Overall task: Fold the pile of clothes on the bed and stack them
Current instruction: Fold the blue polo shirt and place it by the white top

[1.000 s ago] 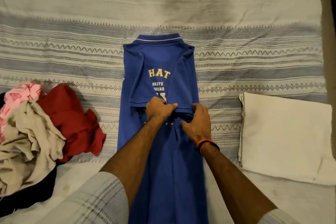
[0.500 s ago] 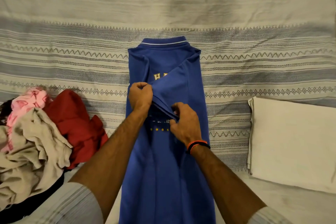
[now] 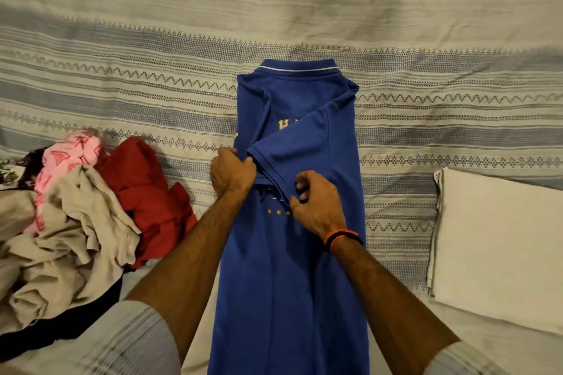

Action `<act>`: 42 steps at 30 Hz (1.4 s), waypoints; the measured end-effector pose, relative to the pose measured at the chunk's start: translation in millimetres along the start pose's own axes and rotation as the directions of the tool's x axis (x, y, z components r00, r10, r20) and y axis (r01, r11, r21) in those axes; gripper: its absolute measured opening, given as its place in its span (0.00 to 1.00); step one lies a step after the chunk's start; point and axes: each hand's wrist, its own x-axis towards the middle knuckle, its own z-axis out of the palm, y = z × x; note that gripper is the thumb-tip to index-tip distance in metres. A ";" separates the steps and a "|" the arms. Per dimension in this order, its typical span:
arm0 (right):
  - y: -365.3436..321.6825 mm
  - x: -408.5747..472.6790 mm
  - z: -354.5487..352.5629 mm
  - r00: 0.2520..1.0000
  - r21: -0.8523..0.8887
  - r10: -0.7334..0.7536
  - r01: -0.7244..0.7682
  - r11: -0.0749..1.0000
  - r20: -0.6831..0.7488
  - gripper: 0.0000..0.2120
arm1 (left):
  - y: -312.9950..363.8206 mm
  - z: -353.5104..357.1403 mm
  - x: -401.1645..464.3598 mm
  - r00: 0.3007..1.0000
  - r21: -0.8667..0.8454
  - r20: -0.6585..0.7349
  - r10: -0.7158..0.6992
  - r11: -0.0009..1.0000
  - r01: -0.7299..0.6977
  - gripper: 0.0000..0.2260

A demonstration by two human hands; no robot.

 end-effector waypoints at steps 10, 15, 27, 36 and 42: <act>-22.4 1.4 15.9 0.993 0.009 -0.115 0.115 0.993 0.029 0.20 | -5.5 -21.0 -10.6 0.994 -0.283 0.037 -0.099 0.953 0.105 0.09; -45.5 0.9 27.7 0.983 0.003 -0.176 0.176 0.984 0.061 0.40 | -0.8 -46.1 5.4 0.969 -0.668 0.117 -0.216 0.705 0.238 0.04; -63.4 -5.9 10.5 0.967 0.353 0.074 0.018 0.935 -0.245 0.11 | 41.7 -30.0 -17.0 0.963 -0.758 0.269 0.031 0.623 0.192 0.07; -15.2 8.0 -4.1 0.903 0.397 0.419 -0.352 0.848 -0.094 0.16 | 35.3 20.3 -22.9 0.834 -0.406 0.445 0.327 0.903 -0.138 0.12; -11.4 20.1 -6.1 0.881 0.397 0.434 -0.337 0.854 -0.186 0.24 | -0.6 16.3 -17.3 0.957 -0.190 0.186 0.225 0.963 -0.189 0.15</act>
